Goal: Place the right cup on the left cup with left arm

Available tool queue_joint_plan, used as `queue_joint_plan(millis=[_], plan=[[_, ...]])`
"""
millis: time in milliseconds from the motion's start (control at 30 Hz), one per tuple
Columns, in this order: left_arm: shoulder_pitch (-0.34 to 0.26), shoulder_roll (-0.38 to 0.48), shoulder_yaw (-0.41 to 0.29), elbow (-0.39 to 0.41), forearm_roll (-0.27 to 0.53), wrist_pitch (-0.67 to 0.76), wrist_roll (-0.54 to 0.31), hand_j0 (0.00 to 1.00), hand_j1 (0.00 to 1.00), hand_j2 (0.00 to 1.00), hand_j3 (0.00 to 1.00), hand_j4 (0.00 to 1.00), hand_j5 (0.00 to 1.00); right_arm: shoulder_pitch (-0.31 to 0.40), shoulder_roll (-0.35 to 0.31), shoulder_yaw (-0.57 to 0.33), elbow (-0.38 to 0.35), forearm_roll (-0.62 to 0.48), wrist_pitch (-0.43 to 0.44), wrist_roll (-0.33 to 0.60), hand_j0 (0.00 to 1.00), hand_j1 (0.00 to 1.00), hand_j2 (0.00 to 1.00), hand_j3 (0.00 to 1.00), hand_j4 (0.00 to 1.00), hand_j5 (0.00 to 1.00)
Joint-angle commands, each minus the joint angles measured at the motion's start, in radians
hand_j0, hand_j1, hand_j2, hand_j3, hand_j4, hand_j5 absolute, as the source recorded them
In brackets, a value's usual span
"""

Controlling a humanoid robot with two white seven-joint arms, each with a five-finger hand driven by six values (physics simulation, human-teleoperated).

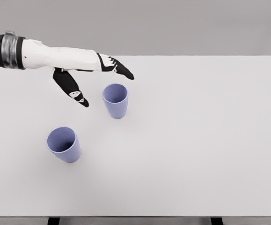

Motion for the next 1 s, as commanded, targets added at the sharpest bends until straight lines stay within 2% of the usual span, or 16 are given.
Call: queue_joint_plan(millis=[0,100,133,167,200,300,433,533,633,800,967], plan=[[-0.003,-0.004,0.004,0.009,0.008,0.003,0.0,1.0,1.0,1.0,1.0,1.0,1.0,0.0,0.0,0.002,-0.002,0.001,0.001,0.001,1.0,1.0,1.0,1.0,1.0,1.0],[-0.009,-0.076,0.007,0.185,-0.063,0.003,0.0,1.0,1.0,1.0,1.0,1.0,1.0,0.02,0.0,-0.002,0.004,-0.002,0.001,0.0,1.0,1.0,1.0,1.0,1.0,1.0],[0.005,-0.069,0.022,0.184,-0.07,0.003,0.0,1.0,1.0,1.0,1.0,1.0,1.0,0.02,0.0,0.0,0.006,-0.002,0.001,0.0,1.0,1.0,1.0,1.0,1.0,1.0],[0.028,-0.082,0.025,0.194,-0.121,0.003,0.0,1.0,1.0,1.0,1.0,1.0,1.0,0.02,0.0,-0.002,0.006,-0.002,0.001,0.0,1.0,1.0,1.0,1.0,1.0,1.0],[0.032,-0.086,0.025,0.197,-0.138,0.003,0.0,1.0,1.0,1.0,1.0,1.0,1.0,0.02,0.0,-0.002,0.006,-0.002,0.001,0.0,1.0,1.0,1.0,1.0,1.0,1.0],[0.049,-0.128,0.05,0.199,-0.132,0.003,0.0,1.0,1.0,1.0,1.0,1.0,1.0,0.02,0.0,0.0,0.006,-0.002,0.001,0.0,1.0,1.0,1.0,1.0,1.0,1.0],[0.11,-0.214,0.05,0.299,-0.143,0.003,0.0,1.0,1.0,1.0,1.0,1.0,1.0,0.02,0.0,0.0,0.006,-0.002,0.001,0.0,1.0,1.0,1.0,1.0,1.0,1.0],[0.129,-0.246,0.056,0.377,-0.175,0.003,0.0,1.0,1.0,1.0,1.0,1.0,1.0,0.02,0.0,0.0,0.006,-0.002,0.001,0.0,1.0,1.0,1.0,1.0,1.0,1.0],[0.15,-0.266,0.056,0.409,-0.179,0.003,0.0,1.0,1.0,1.0,1.0,1.0,1.0,0.02,0.0,0.0,0.006,-0.002,0.001,0.0,1.0,1.0,1.0,1.0,1.0,1.0],[0.166,-0.315,0.057,0.443,-0.202,0.003,0.0,1.0,1.0,1.0,1.0,1.0,1.0,0.02,0.0,0.0,0.006,-0.002,0.001,0.0,1.0,1.0,1.0,1.0,1.0,1.0],[0.17,-0.31,0.067,0.45,-0.206,0.003,0.0,1.0,1.0,1.0,1.0,1.0,1.0,0.02,0.0,0.0,0.006,-0.002,0.001,0.0,1.0,1.0,1.0,1.0,1.0,1.0]])
